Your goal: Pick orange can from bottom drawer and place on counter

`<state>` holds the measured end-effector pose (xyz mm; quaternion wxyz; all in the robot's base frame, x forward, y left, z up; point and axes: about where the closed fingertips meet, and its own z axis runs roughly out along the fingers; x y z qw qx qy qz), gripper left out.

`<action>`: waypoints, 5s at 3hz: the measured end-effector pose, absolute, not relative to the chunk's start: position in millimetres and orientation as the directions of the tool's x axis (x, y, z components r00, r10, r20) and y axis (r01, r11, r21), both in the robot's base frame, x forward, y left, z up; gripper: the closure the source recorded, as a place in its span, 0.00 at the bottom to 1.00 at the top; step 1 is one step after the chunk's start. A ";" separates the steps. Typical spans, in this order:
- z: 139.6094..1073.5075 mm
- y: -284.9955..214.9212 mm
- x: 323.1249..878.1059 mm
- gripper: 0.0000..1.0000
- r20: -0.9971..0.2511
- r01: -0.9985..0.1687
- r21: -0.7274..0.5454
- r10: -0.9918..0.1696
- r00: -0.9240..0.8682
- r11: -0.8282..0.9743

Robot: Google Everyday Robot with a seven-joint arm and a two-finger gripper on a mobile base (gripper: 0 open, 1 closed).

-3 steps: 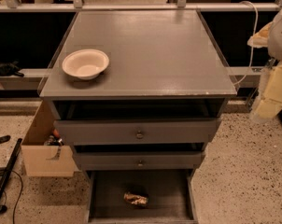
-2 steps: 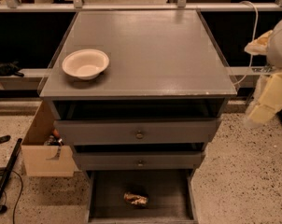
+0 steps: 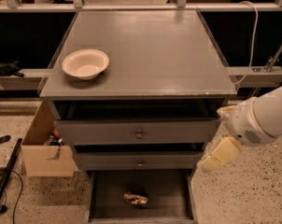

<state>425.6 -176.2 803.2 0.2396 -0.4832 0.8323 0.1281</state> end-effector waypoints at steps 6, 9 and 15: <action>588.9 -66.4 430.5 0.00 -0.513 -0.875 0.330 -0.710 -0.482 0.355; 496.0 -85.6 420.1 0.00 -0.562 -0.888 0.181 -0.697 -0.446 0.423; 366.2 -143.0 449.3 0.00 -0.555 -0.797 0.093 -0.633 -0.539 0.597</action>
Offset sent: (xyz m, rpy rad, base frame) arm 0.0189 0.0525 -0.0950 0.1114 0.1122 0.1009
